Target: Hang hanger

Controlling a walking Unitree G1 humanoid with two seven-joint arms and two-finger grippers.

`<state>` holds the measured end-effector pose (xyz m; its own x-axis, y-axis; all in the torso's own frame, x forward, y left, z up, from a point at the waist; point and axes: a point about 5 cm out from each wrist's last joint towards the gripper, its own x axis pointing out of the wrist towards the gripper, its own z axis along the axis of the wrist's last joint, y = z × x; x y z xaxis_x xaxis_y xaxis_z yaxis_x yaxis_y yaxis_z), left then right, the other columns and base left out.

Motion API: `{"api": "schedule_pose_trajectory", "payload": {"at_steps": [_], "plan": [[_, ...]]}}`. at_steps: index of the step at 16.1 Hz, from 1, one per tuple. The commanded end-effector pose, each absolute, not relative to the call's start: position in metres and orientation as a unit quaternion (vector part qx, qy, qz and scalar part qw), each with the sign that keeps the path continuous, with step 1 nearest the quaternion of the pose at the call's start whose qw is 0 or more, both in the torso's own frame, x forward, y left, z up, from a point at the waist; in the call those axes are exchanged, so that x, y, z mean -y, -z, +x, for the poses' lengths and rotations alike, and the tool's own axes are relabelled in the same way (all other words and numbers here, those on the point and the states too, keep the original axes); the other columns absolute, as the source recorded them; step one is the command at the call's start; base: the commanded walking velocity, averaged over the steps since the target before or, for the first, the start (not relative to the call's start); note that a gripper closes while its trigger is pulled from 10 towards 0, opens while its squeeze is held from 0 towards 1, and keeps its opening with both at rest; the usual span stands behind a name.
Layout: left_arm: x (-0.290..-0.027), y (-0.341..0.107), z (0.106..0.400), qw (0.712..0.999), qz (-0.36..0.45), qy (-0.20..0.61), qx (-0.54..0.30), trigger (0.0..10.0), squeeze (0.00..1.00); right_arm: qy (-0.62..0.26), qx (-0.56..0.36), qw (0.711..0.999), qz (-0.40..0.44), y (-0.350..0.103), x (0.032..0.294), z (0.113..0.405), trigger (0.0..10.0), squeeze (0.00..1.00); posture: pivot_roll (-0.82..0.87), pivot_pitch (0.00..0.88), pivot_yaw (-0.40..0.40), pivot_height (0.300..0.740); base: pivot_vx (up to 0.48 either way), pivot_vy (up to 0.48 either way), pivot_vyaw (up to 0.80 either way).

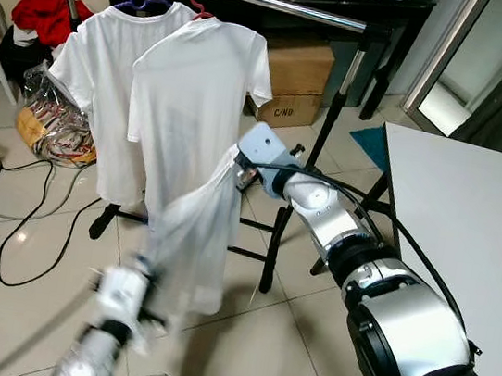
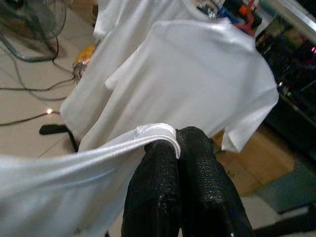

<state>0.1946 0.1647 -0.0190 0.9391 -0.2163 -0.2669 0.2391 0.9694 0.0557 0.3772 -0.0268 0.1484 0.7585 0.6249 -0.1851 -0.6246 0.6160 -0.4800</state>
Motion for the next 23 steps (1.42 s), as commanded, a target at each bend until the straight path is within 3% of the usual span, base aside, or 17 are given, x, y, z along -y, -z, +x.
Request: {"api": "schedule_pose_trajectory", "payload": {"at_steps": [1, 18, 19, 23], "plan": [[-0.156, 0.023, 0.193, 0.978, 0.034, 0.141, -0.147, 10.0, 0.00, -0.341, 0.044, 0.904, -0.254, -0.172, 0.020, 0.382, 0.0, 0.00, 0.15, 0.000, -0.030, 0.740, 0.000, 0.000, 0.00], [-0.155, 0.025, 0.191, 0.976, 0.022, 0.147, -0.157, 10.0, 0.00, -0.340, 0.050, 0.905, -0.252, -0.175, 0.018, 0.383, 0.0, 0.00, 0.15, 0.000, -0.030, 0.740, 0.000, 0.000, 0.00], [-0.164, 0.029, 0.191, 0.975, 0.007, 0.133, -0.178, 10.0, 0.00, -0.311, 0.072, 0.930, -0.183, -0.180, 0.031, 0.385, 10.0, 0.00, 0.16, 0.000, -0.031, 0.740, 0.000, 0.000, 0.00], [-0.161, 0.026, 0.196, 0.972, 0.036, 0.158, -0.168, 10.0, 0.00, -0.327, 0.071, 0.931, -0.148, -0.151, 0.041, 0.371, 10.0, 0.00, 0.15, 0.000, -0.026, 0.740, 0.000, 0.000, 0.00]]}}
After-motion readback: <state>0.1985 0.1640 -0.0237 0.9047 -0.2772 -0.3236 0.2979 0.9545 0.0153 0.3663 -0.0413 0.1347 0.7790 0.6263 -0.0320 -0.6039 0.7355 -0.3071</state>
